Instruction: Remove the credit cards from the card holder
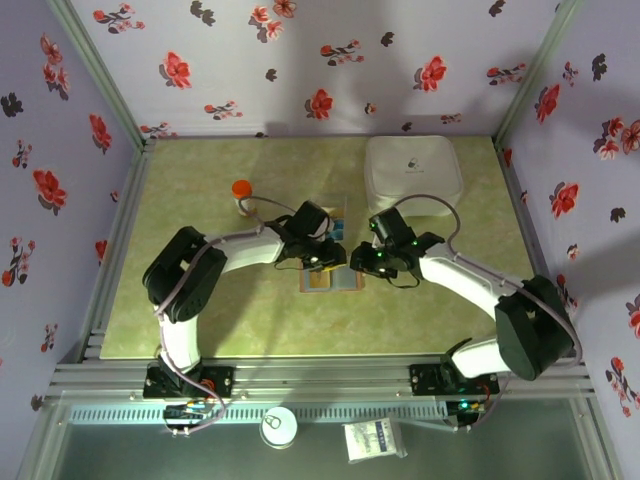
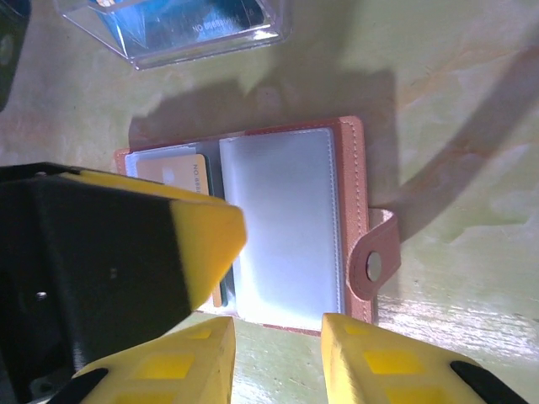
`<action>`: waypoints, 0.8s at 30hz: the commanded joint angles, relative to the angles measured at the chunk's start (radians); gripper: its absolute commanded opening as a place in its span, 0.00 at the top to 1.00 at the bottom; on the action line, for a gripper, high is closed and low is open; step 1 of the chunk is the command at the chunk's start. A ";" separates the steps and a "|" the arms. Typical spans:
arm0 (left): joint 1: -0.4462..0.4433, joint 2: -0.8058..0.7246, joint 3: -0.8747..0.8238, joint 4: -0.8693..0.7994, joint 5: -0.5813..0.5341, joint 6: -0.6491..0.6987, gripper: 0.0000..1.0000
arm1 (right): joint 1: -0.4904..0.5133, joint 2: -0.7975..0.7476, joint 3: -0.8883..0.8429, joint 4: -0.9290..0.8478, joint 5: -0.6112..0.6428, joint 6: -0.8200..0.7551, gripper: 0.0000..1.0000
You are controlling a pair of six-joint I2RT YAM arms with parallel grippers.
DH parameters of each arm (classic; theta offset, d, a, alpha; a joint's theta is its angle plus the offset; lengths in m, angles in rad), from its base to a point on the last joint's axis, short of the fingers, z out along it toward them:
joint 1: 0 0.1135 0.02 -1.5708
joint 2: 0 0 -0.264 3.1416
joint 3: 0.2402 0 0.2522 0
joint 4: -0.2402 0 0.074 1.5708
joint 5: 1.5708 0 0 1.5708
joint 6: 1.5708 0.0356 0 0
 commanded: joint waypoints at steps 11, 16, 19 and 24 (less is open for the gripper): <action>0.099 -0.177 -0.201 0.024 -0.025 0.039 0.78 | 0.091 0.170 0.133 0.042 -0.031 0.041 0.68; 0.127 -0.209 -0.255 0.026 -0.032 0.047 0.79 | 0.114 0.239 0.166 0.080 -0.068 0.059 0.68; 0.137 -0.211 -0.274 0.033 -0.029 0.050 0.81 | 0.119 0.268 0.168 0.122 -0.094 0.079 0.68; 0.142 -0.186 -0.286 0.052 -0.018 0.054 0.84 | 0.120 0.311 0.176 0.143 -0.112 0.090 0.69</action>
